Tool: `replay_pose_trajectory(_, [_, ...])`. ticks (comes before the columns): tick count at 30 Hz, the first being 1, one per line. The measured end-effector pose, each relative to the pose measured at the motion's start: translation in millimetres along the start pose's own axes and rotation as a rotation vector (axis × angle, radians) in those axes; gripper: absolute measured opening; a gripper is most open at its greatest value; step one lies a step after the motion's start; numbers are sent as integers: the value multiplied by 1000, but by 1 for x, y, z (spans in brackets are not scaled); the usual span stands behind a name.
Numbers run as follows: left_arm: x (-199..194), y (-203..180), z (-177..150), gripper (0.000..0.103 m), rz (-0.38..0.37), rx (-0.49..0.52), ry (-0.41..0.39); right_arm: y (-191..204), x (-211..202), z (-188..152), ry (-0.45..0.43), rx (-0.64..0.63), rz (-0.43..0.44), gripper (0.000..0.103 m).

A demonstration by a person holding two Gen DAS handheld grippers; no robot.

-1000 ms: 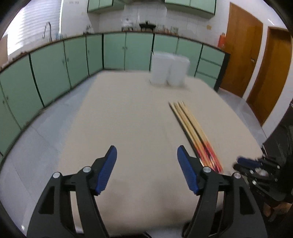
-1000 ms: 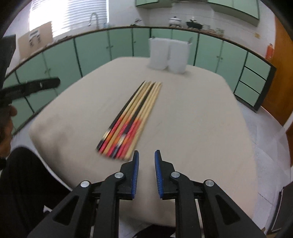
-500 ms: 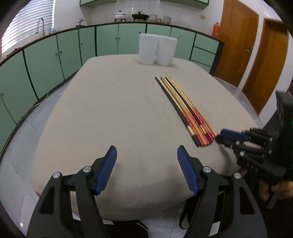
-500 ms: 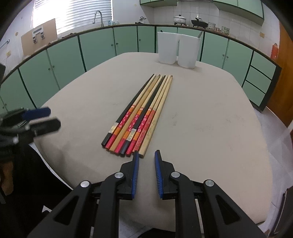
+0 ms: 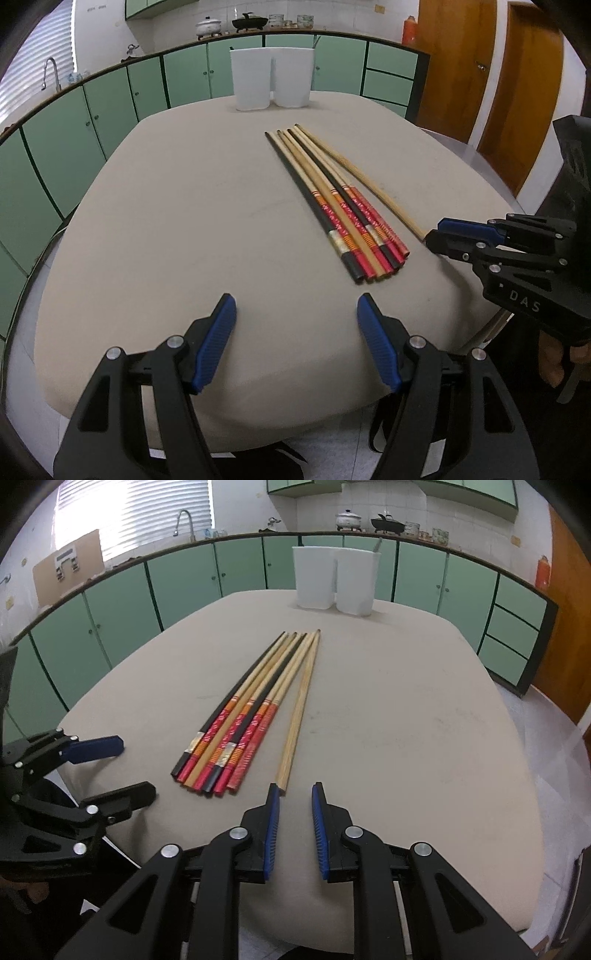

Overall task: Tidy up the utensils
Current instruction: 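Move both tools back to the chopstick bundle on the table, then grasp a black chopstick with the left gripper while the right grasps a plain wooden chopstick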

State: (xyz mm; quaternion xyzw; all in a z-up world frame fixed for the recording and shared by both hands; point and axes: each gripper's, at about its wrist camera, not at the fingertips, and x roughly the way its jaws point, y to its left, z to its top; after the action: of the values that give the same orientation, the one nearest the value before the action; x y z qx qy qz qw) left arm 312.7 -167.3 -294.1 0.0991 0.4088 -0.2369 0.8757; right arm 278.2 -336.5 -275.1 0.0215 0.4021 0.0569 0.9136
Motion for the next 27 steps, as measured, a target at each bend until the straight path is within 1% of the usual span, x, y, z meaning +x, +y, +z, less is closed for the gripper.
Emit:
replay_pose_trajectory(4, [7, -7, 6, 70, 14, 15, -1, 0, 1, 0, -1, -10, 2, 19])
replay_pose_trajectory(9, [11, -6, 10, 71, 23, -17, -5, -1, 1, 0, -4, -4, 5, 19])
replay_pose_trajectory(15, [9, -1, 7, 70, 36, -37, -19, 8, 0, -1, -15, -31, 15, 19])
replay_pose_trajectory(18, [6, 1, 4, 68, 42, -30, -31, 13, 3, -1, -18, -48, 13, 19])
replay_pose_trajectory(20, [6, 2, 4, 62, 46, -33, -40, 15, 6, 1, -19, -52, 8, 19])
replay_pose_trajectory(22, [5, 4, 5, 44, 29, -39, -48, 14, 9, 5, -20, -46, 0, 14])
replay_pose_trajectory(23, [5, 4, 5, 40, 15, -41, -52, 12, 10, 6, -21, -38, -9, 8])
replay_pose_trajectory(25, [5, 5, 6, 25, -1, -38, -60, 7, 11, 7, -25, -15, -26, 8])
replay_pose_trajectory(27, [6, 6, 6, 21, -7, -37, -70, 2, 10, 7, -29, -1, -55, 7])
